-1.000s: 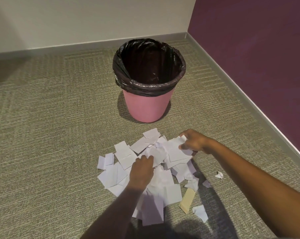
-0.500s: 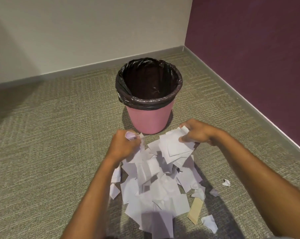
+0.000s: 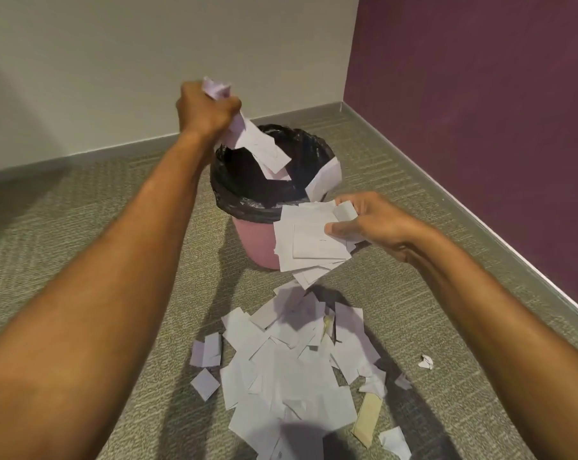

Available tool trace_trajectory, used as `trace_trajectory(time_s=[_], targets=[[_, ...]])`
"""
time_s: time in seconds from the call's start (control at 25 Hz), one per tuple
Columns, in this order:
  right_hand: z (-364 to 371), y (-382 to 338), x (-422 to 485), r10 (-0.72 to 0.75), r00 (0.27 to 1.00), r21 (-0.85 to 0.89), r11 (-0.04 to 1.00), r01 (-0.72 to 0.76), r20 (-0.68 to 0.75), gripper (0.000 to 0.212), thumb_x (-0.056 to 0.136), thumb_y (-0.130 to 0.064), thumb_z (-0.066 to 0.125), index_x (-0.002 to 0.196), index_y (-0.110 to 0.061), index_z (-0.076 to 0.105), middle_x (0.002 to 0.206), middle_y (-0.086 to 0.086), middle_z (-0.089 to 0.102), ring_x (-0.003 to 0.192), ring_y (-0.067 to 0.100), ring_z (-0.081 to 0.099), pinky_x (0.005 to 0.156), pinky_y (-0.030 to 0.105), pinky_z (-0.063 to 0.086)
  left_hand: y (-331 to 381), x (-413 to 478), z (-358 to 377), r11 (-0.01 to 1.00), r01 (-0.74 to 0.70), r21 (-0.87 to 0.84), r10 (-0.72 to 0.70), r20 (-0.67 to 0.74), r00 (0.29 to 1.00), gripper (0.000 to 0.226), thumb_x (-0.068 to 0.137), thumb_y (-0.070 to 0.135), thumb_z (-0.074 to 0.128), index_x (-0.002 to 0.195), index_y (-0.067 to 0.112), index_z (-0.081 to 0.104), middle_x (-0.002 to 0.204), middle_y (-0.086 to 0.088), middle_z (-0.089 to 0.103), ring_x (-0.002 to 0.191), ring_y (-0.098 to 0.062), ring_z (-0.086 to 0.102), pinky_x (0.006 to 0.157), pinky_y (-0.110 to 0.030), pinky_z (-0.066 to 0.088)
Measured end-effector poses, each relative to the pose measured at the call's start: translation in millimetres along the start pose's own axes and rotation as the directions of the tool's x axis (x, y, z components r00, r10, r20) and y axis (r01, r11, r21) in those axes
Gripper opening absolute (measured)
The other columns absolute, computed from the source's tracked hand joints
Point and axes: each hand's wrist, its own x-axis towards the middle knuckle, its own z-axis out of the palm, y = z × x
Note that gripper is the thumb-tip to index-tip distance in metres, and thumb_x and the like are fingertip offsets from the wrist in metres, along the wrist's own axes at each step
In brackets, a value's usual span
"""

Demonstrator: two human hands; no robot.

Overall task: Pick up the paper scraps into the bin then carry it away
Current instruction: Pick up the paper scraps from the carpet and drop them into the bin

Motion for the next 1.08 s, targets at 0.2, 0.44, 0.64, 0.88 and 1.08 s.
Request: trace_trajectory(time_s=[0.2,0.44,0.64,0.88,1.08], targets=[[-0.5,-8.5,19.9,0.014,0.991,-0.021,1.000,-0.017,-0.130,0.019,0.086,-0.001,0.069,0.104,-0.007,0.069,0.097,0.013,0.074,0.083,0.026,0.072,0.067,0.038,0.061,-56.4,-8.5,39.7,0.969,0.051,0.240,-0.078,0.103,0.992,0.029,0.082,0.011,0.068,0.109,0.004,0.060,0.099,-0.007,0.061,0.093,-0.024,0.062,0.078,-0.036,0.055],[-3.4,-19.2,37.2,-0.002,0.961,-0.006,1.000,0.000,-0.275,0.021,0.085,-0.003,0.070,0.106,-0.005,0.067,0.097,0.013,0.073,0.083,0.027,0.072,0.067,0.039,0.061,-81.0,-18.1,31.0,0.934,-0.049,0.353,-0.077,0.334,0.940,0.084,0.064,0.036,0.087,0.133,0.011,0.047,0.130,-0.012,0.057,0.117,-0.029,0.054,0.099,-0.046,0.049],[-3.3,-32.4,63.0,0.003,0.915,0.008,1.000,0.001,-0.405,0.023,0.086,-0.002,0.068,0.108,-0.005,0.063,0.097,0.012,0.071,0.081,0.028,0.072,0.057,0.037,0.061,-69.3,-27.0,21.7,0.926,-0.142,0.349,0.002,0.373,0.928,0.084,0.069,0.032,0.084,0.139,0.012,0.043,0.133,-0.012,0.052,0.120,-0.027,0.051,0.099,-0.044,0.049],[3.8,-43.8,101.0,0.009,0.886,-0.020,1.000,-0.020,-0.463,0.026,0.085,0.000,0.064,0.111,-0.003,0.061,0.101,0.014,0.069,0.084,0.029,0.070,0.054,0.037,0.061,-77.6,-73.4,6.2,0.973,-0.127,0.195,0.149,-0.105,0.983,0.011,0.085,0.025,0.059,0.080,0.016,0.063,0.079,-0.001,0.065,0.069,-0.013,0.059,0.063,-0.031,0.051],[21.8,-38.4,128.5,0.036,0.884,-0.127,0.986,-0.107,-0.466,0.029,0.079,-0.004,0.071,0.106,-0.006,0.059,0.102,0.012,0.065,0.087,0.031,0.069,0.063,0.046,0.062,-134.8,-152.9,10.0,0.974,0.111,0.196,-0.059,-0.253,0.966,0.017,0.086,0.019,0.051,0.071,0.019,0.046,0.081,0.000,0.052,0.068,-0.014,0.045,0.061,-0.029,0.039]])
